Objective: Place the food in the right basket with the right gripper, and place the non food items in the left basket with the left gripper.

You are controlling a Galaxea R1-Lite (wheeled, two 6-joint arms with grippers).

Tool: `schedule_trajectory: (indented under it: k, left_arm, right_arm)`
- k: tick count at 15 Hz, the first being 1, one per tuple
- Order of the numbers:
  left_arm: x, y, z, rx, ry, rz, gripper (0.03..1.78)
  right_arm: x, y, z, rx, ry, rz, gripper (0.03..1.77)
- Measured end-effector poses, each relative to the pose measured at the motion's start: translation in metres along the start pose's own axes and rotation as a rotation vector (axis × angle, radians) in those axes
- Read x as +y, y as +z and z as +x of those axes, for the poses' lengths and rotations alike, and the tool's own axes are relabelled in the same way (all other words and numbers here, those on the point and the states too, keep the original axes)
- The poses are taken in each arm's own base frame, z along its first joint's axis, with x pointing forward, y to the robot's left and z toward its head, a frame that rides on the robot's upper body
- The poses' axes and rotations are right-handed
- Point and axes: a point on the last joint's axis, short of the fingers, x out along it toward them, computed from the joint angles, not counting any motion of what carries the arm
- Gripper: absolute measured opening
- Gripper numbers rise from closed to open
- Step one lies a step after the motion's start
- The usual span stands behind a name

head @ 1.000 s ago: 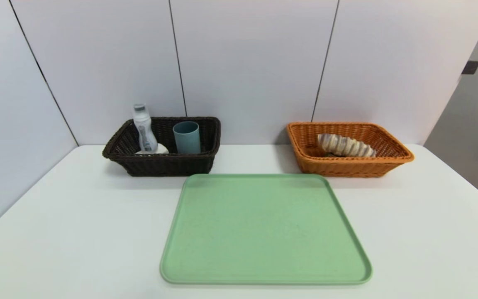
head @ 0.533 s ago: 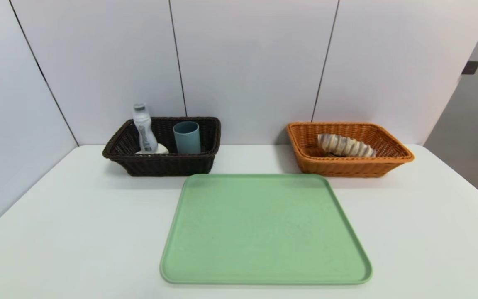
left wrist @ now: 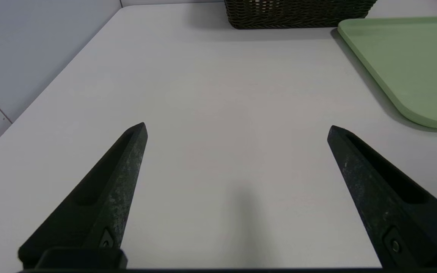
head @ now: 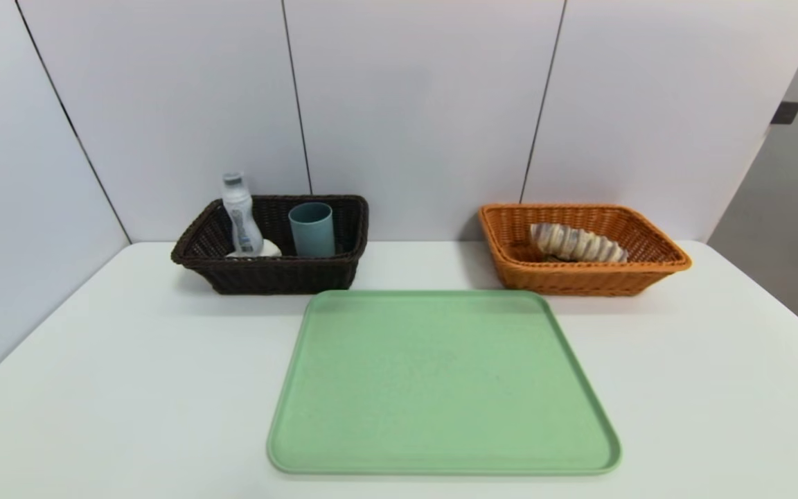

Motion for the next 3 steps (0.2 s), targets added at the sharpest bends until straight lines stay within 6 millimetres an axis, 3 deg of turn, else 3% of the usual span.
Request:
schedule_trajectory:
  k: [3]
  left_arm:
    - [0.0,0.0,0.0,0.0,0.0,0.001,1.69]
  right_arm:
    - [0.0,0.0003,0.0,-0.003,0.0,0.0,1.71]
